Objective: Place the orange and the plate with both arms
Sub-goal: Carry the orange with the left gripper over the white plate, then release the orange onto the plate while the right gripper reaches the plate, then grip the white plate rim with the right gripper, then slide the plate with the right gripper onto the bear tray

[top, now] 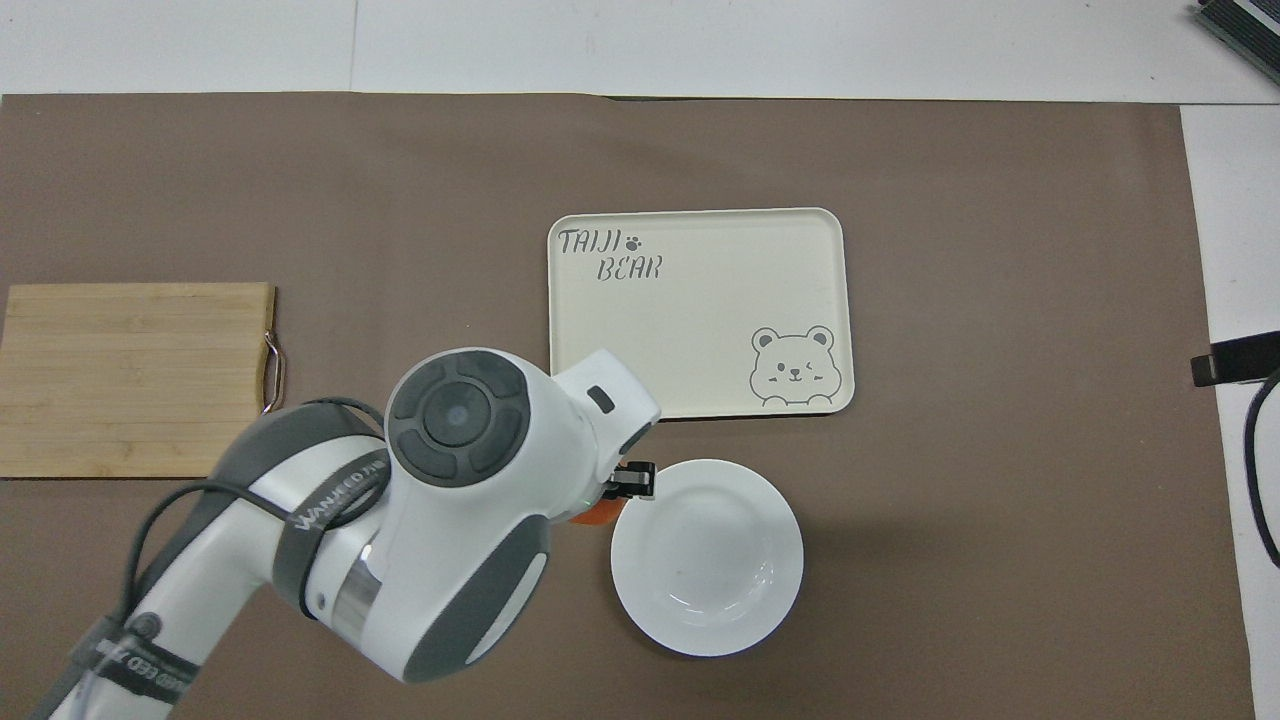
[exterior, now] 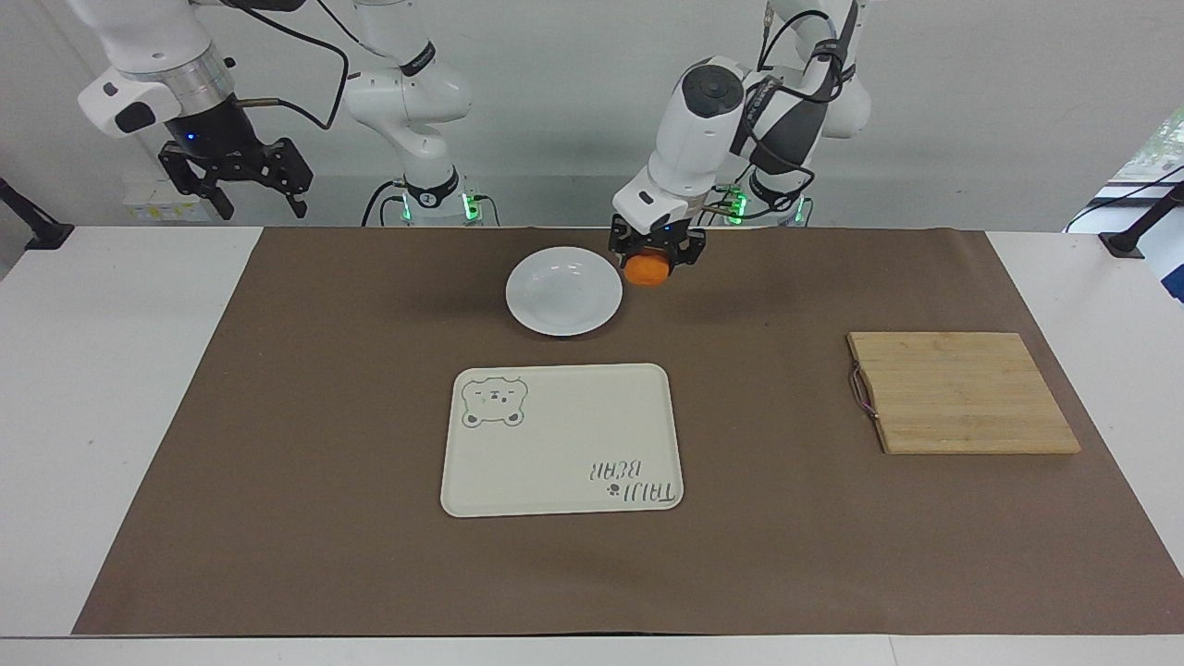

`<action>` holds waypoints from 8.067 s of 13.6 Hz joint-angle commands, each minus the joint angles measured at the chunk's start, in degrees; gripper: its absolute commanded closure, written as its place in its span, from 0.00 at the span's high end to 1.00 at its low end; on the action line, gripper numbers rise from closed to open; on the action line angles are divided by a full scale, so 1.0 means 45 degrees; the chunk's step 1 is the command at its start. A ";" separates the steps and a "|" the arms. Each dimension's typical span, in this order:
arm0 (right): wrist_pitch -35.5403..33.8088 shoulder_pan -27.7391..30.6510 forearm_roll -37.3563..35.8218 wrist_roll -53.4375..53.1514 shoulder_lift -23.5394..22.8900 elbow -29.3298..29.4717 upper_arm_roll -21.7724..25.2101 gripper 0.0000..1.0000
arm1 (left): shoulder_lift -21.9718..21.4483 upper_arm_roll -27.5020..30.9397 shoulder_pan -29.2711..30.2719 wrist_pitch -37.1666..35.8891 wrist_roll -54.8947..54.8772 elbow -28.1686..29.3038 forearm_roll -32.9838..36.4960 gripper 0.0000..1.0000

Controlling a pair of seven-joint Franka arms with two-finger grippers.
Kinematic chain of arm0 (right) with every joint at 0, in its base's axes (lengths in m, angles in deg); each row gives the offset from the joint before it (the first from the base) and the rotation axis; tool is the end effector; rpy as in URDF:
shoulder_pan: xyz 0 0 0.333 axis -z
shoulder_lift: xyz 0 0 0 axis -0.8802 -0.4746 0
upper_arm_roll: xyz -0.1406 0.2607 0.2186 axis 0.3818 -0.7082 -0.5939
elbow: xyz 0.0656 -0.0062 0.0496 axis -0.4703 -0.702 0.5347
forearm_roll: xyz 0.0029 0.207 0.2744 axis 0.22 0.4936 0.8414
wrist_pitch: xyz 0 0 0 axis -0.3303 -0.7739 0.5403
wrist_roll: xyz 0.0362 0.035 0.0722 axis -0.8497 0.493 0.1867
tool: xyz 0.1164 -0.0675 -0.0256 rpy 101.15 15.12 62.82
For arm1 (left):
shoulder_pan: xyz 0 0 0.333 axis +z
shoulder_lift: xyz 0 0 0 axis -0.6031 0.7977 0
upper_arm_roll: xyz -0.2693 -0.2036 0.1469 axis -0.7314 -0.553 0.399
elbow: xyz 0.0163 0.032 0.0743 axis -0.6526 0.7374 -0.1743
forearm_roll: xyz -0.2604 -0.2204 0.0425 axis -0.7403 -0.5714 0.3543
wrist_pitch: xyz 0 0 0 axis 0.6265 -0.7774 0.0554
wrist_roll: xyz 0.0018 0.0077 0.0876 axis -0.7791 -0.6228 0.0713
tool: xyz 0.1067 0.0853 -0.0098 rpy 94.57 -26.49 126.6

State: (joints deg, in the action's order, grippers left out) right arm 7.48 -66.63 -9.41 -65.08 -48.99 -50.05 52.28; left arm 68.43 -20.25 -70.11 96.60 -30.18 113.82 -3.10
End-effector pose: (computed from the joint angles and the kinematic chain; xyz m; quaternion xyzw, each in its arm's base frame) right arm 0.4638 -0.0518 0.6764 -0.9999 -0.0113 0.0036 0.0045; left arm 0.3769 -0.3639 0.5093 0.9938 -0.0705 -0.0485 0.0716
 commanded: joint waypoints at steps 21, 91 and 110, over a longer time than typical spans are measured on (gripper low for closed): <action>0.0449 0.0420 0.1523 -0.0547 0.0370 -0.1569 -0.0056 1.00 | 0.0780 0.0365 -0.2275 0.3796 0.5172 0.1702 -0.0198 1.00; 0.6955 -0.1846 1.7036 0.6213 -0.4609 -0.6832 -0.0134 0.00 | -0.0217 0.0853 0.7846 -0.5997 -0.7719 -0.5157 0.2380 1.00; 0.7718 -0.2062 1.6183 0.4867 -0.5883 -0.5481 -0.0115 1.00 | -0.0217 0.0853 0.7846 -0.5997 -0.7719 -0.5157 0.2380 1.00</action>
State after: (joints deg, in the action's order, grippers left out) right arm 42.06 -76.23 67.28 -40.81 -78.37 -74.32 51.76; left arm 66.69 -16.33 -34.95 70.21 -64.94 92.04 7.12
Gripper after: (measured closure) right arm 0.344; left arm 0.000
